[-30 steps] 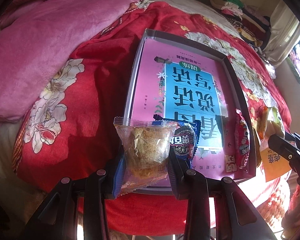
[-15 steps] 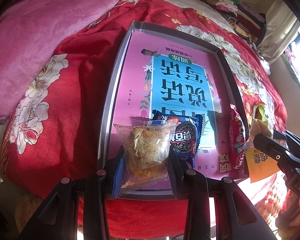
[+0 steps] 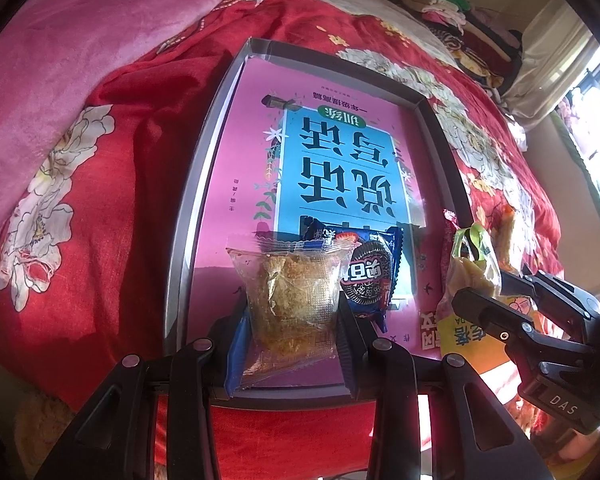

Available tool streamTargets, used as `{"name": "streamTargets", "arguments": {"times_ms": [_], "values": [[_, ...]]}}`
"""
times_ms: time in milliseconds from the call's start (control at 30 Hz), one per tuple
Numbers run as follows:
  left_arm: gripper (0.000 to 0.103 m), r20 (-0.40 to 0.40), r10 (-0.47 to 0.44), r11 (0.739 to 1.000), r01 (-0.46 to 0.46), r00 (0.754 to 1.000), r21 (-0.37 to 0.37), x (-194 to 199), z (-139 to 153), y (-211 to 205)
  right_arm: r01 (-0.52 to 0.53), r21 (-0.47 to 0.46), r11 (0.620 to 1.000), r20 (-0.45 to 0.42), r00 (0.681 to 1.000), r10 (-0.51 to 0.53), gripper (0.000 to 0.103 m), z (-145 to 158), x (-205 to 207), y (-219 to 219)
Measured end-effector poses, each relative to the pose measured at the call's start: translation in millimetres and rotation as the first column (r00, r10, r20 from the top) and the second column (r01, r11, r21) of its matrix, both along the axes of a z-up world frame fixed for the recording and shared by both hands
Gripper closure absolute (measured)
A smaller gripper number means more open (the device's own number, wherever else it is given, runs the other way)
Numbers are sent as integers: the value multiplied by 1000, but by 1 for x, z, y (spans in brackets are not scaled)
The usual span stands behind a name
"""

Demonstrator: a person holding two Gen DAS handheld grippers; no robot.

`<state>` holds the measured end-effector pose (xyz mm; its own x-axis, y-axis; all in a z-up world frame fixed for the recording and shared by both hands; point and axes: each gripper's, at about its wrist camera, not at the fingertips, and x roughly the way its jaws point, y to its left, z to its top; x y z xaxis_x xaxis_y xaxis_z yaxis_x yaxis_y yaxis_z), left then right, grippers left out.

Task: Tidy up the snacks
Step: 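Lower the pastry bag onto the tray with the left tool while the right tool lowers the yellow bag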

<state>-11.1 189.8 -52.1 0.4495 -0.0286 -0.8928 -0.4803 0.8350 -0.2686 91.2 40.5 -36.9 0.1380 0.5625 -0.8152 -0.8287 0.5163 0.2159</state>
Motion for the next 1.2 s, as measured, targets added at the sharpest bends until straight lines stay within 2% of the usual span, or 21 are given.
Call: {"name": "streamTargets", "arguments": {"times_ms": [433, 800, 1200], "values": [[64, 4, 20, 1000, -20, 1000, -1, -3, 0, 6, -34, -44, 998, 5, 999, 34, 68, -16, -7, 13], [64, -12, 24, 1000, -23, 1000, 12, -2, -4, 8, -74, -87, 993, 53, 995, 79, 67, -21, -15, 23], [63, -14, 22, 1000, -22, 1000, 10, 1, -4, 7, -59, -92, 994, 53, 997, 64, 67, -22, -9, 20]]}}
